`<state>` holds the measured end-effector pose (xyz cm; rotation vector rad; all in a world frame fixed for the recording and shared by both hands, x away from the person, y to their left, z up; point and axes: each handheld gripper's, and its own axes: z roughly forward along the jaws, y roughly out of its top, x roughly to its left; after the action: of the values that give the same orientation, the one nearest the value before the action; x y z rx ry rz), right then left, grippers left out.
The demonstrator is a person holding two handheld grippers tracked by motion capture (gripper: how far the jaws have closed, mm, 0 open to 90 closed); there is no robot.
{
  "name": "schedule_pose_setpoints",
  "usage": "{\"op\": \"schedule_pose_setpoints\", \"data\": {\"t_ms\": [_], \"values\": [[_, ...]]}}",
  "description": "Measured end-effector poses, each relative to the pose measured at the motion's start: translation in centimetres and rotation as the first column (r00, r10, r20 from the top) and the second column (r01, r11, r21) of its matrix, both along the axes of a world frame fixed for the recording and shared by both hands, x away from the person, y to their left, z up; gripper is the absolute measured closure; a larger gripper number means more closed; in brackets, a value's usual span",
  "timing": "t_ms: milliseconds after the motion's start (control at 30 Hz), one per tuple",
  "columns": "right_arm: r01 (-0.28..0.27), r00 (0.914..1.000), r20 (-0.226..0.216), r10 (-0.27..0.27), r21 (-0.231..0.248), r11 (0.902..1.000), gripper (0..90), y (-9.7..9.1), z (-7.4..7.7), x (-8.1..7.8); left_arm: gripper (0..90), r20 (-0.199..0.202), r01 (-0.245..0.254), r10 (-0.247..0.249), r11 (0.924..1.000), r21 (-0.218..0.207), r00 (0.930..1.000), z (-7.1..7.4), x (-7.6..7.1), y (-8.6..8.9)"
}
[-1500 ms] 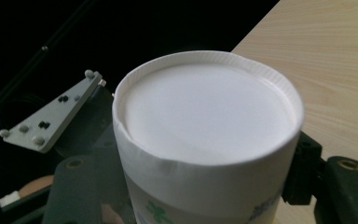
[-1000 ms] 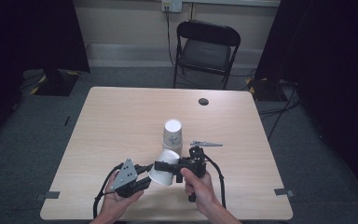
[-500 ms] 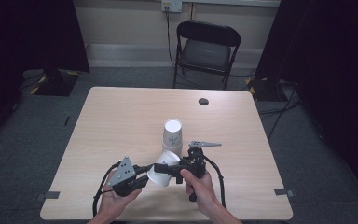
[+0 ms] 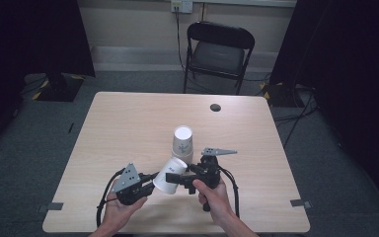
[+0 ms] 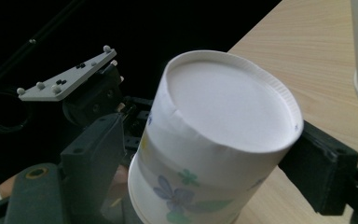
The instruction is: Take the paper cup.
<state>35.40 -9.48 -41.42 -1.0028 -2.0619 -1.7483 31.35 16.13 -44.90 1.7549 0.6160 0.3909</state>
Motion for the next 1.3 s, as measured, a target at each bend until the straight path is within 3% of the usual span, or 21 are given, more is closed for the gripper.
{"op": "schedule_pose_setpoints", "data": {"t_ms": [267,300,333,433,633,733,767,833,967,1100,1200,1300], "values": [[0.014,0.9977,0.068,-0.009,-0.071,0.9974,16.0,-0.2,0.0,-0.1,84.0,-0.032,-0.027,0.027,0.9996,-0.006,0.9991,-0.2,0.5,0.8],[0.027,0.9934,0.114,-0.014,-0.120,0.9924,16.0,-0.2,0.1,-0.2,84.0,-0.035,-0.031,0.031,0.9995,-0.006,0.9989,-0.2,0.6,0.9],[0.027,0.9934,0.114,-0.014,-0.120,0.9924,16.0,-0.2,0.1,-0.2,84.0,-0.035,-0.036,0.035,0.9993,-0.006,0.9988,-0.2,0.7,1.1],[0.031,0.9885,0.151,-0.006,-0.166,0.9856,16.5,-0.3,0.1,-0.3,83.9,-0.083,-0.044,0.044,0.9990,-0.002,0.9956,-0.2,1.1,1.5],[0.034,0.9795,0.201,0.010,-0.214,0.9763,19.9,-0.6,0.3,-0.4,83.9,-0.127,-0.034,0.036,0.9992,0.019,0.9913,-0.3,1.3,1.8],[0.043,0.9758,0.219,0.008,-0.225,0.9733,20.1,-0.7,0.4,-0.4,83.8,-0.165,-0.028,0.034,0.9990,0.034,0.9857,-0.5,1.5,1.8],[0.047,0.9721,0.234,0.009,-0.235,0.9709,20.9,-0.8,0.5,-0.5,83.7,-0.192,-0.018,0.027,0.9989,0.044,0.9810,-0.6,1.7,1.8],[0.048,0.9699,0.243,0.011,-0.238,0.9701,21.8,-0.8,0.6,-0.5,83.6,-0.198,-0.019,0.029,0.9984,0.053,0.9798,-0.7,1.8,1.8],[0.052,0.9564,0.290,0.029,-0.269,0.9617,25.0,-0.6,1.1,-0.7,83.5,-0.253,0.011,0.005,0.9980,0.063,0.9675,-1.0,2.2,1.3],[0.054,0.9487,0.314,0.039,-0.280,0.9584,26.4,-0.5,1.4,-0.8,83.4,-0.269,0.020,0.001,0.9970,0.075,0.9632,-1.2,2.3,1.1],[0.033,0.9409,0.332,0.065,-0.280,0.9596,32.9,-0.4,1.7,-0.9,83.2,-0.305,0.041,-0.012,0.9949,0.091,0.9524,-1.3,2.3,0.9],[0.012,0.9340,0.346,0.089,-0.279,0.9603,38.0,-0.1,1.9,-1.1,83.2,-0.317,0.059,-0.025,0.9934,0.099,0.9480,-1.3,2.0,0.4]]}}
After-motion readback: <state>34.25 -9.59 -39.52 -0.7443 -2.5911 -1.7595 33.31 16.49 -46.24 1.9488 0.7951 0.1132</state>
